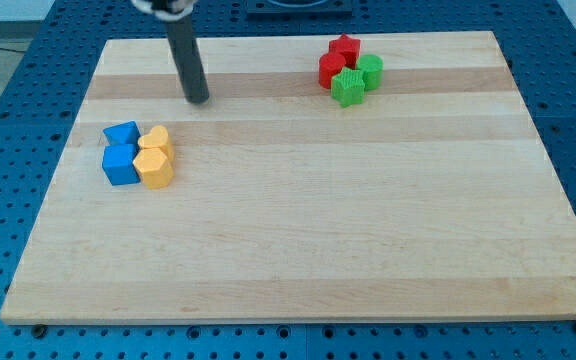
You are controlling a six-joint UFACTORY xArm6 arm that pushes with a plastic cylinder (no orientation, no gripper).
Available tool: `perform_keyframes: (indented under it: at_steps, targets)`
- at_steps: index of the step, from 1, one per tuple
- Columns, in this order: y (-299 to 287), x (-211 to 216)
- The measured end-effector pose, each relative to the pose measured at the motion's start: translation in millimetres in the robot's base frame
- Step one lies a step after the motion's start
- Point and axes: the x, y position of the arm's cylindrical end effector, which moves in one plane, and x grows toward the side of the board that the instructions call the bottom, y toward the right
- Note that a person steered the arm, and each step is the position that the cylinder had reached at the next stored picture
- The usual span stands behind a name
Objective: Separate the green circle from the green star
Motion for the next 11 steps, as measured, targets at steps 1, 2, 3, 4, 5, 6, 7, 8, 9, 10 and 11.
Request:
perform_keyframes:
  at_steps: [1,2,3,4,5,6,7,8,9,10,11]
  targets:
    - [49,-65]
    - [92,-101]
    - [110,-101]
    - [150,-102]
    - [182,-100]
    - [221,-101]
    - [241,-87]
    - [238,-71]
    - [233,-45]
    - [233,-30]
    - [233,-17]
